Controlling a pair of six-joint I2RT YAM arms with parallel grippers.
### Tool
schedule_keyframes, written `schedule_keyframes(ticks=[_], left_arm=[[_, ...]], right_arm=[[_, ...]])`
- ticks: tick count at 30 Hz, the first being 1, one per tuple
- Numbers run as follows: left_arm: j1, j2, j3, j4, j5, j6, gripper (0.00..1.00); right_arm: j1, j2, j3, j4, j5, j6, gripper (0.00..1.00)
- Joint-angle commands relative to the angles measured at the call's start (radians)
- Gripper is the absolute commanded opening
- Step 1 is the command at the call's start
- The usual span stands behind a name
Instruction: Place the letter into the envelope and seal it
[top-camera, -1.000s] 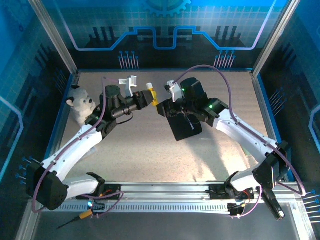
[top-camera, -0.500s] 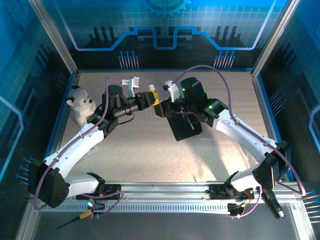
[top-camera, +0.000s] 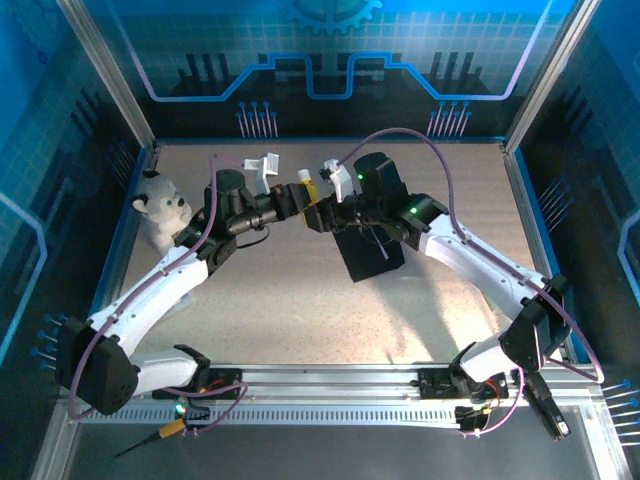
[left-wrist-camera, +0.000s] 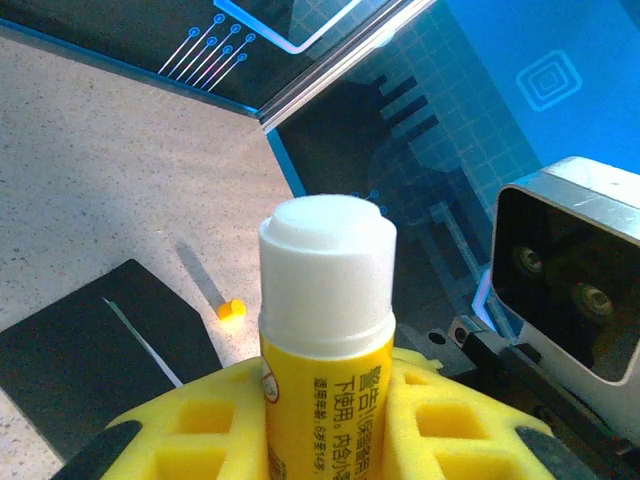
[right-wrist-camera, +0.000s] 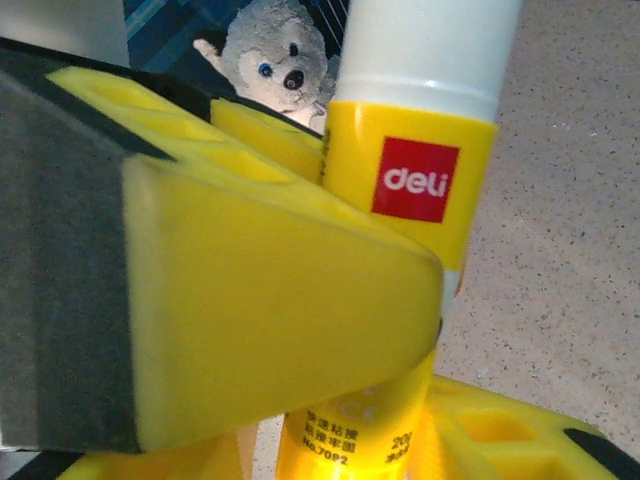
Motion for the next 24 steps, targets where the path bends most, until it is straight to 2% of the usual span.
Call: schedule_keyframes(ticks=[1,9,14,18,24], left_arm=[[0.002,0.004,-0.009,0.049,0.025,-0.011,0.0],[0.001,0.004,0.003,0.048,0.028,-0.008,0.0],[0.001,0.007,0.001,0.051,0.029,-0.011,0.0],[0.002,0.007,0.0,0.054,0.032,-0.011,0.0],[0.004,0.006,-0.006,0.064,0.058,0.0,0.0]], right_arm=[[0.01,0.02,0.035,-0.006,-0.02,0.0,0.41],[0.011,0.032,0.036,-0.024,-0.021,0.005,0.42],[0.01,0.033,0.037,-0.024,-0.016,0.004,0.34],[0.009,0.027,0.031,-0.017,-0.018,0.007,0.23],[-0.008,-0.002,0.016,0.011,-0.071,0.007,0.17]])
